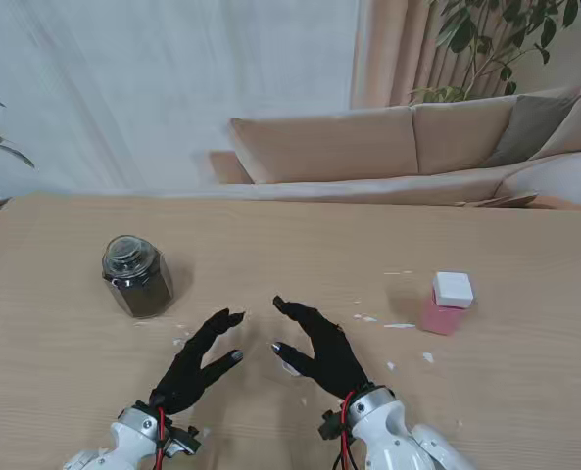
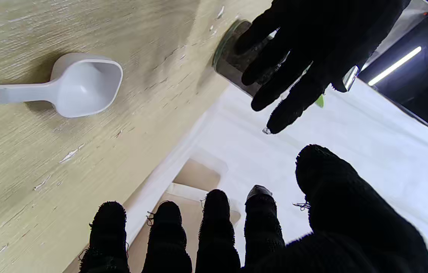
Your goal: Portion coffee beans from the glass jar into the coffee jar
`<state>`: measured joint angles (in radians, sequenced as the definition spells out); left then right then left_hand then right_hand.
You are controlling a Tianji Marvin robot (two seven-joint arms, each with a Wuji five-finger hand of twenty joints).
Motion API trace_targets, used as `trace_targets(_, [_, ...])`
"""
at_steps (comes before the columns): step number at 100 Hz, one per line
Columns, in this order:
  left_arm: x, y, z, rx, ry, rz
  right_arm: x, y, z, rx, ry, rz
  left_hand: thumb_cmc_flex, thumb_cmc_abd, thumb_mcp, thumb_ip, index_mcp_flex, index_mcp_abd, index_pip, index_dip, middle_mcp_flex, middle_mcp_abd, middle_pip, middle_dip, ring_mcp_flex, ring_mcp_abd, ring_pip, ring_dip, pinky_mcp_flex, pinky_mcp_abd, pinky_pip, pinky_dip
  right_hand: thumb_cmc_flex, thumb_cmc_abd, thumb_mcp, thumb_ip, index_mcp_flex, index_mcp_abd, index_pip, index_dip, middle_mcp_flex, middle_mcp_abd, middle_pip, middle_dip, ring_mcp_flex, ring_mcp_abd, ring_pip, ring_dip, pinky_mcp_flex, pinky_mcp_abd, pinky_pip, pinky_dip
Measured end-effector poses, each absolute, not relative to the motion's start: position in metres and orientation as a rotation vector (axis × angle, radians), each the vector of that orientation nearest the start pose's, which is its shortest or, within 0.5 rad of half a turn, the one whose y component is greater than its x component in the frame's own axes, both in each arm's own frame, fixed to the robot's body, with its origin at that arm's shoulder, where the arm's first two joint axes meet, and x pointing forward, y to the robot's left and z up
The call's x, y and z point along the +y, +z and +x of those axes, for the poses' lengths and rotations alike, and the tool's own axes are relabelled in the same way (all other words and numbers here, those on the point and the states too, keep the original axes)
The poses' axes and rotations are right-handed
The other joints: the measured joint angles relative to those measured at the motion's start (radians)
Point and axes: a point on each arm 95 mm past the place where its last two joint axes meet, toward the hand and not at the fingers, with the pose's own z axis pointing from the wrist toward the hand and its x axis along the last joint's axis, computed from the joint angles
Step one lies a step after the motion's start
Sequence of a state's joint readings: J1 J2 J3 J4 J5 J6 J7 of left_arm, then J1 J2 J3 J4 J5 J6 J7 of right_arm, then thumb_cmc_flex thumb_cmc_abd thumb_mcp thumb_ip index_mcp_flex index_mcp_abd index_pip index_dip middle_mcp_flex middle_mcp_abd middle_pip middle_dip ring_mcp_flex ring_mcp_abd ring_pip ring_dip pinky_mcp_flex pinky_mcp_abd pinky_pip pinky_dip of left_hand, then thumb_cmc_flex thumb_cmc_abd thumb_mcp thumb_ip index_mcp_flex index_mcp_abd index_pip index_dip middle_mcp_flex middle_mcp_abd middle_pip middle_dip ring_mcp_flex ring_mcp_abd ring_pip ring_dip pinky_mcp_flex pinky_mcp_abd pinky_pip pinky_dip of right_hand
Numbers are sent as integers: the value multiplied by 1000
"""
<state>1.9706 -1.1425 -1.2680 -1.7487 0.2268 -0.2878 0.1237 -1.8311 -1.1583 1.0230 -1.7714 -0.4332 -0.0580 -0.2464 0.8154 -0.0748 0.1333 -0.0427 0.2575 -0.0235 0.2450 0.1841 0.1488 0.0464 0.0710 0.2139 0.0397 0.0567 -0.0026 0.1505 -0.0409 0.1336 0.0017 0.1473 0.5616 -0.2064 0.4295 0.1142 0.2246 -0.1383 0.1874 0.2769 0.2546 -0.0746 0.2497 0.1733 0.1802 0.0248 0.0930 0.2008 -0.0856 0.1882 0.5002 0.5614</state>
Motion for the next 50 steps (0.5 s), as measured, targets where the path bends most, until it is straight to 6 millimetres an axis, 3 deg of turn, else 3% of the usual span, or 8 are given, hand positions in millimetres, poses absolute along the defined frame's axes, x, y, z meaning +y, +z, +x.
trace_targets(50, [-20,-371,274,916,-2159,-2008,96,-358,282,-1228,-2279,-2057,0,0,9,0,0,0,0,0,0,0,0,0,0,0,0,0,0,0,0,0,22,0,0,0,0,0,7,0,0,0,0,0,0,0,0,0,0,0,0,0])
